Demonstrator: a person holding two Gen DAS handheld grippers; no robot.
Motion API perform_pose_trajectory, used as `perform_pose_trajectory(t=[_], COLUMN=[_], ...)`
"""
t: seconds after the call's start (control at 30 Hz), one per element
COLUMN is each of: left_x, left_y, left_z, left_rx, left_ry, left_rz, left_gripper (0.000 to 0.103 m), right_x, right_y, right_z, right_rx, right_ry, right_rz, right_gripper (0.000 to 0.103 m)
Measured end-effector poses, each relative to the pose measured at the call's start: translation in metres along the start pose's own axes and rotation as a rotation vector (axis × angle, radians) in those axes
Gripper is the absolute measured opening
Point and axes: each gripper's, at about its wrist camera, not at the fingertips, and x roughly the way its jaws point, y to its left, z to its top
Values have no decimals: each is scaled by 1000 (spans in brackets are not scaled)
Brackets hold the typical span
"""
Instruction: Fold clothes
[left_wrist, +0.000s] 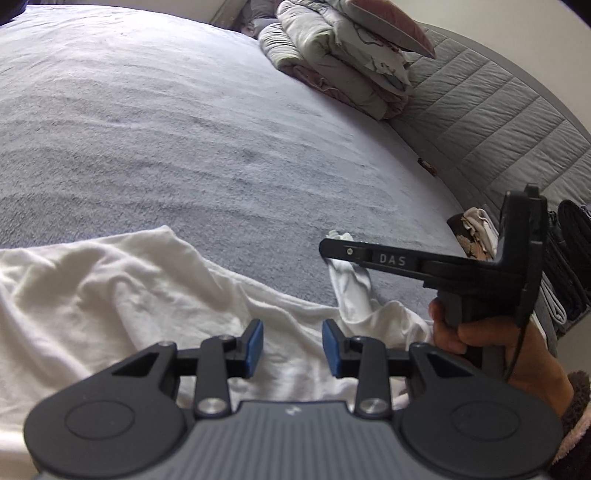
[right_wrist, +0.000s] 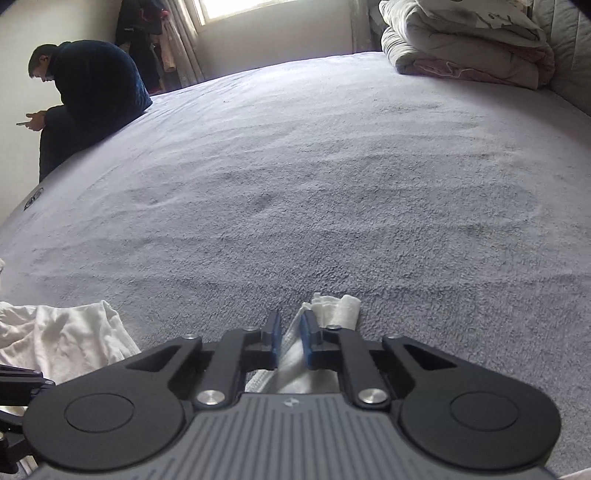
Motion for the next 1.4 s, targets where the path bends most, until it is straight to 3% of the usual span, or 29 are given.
perform_pose_trajectory(t=[0.03, 0.37, 0.6, 0.73, 0.97, 1.17, 1.3, 1.4], left_x=[-1, -8, -10, -11, -18, -31, -33, -34], left_y=[-2, -22, -33, -31, -9, 1, 0, -1], left_z=[0, -11, -23, -29, -35, -39, -39, -39], left_rx=[10, 112, 144, 147, 111, 100, 105, 106], left_ry=[-2, -19, -4, -1, 11, 1, 1, 0], left_rz=[-6, -36, -36, -13, 3, -18, -19, -16], left_gripper=[36, 40, 43, 47, 48, 49, 50, 50], right_x=[-2, -56, -59, -38, -8, 1, 2, 0], right_y=[-1, -27, -38, -27, -18, -12, 7, 16], right_z=[0, 8, 8, 8, 10, 6, 2, -4], right_rx=[3, 95, 187, 224, 223, 129, -17, -118], right_ry=[-5, -113, -44, 17, 55, 83, 64, 47], right_rz=[-8, -40, 106, 190, 189, 110, 20, -52], right_gripper=[1, 0, 7, 19, 23, 23, 21, 13])
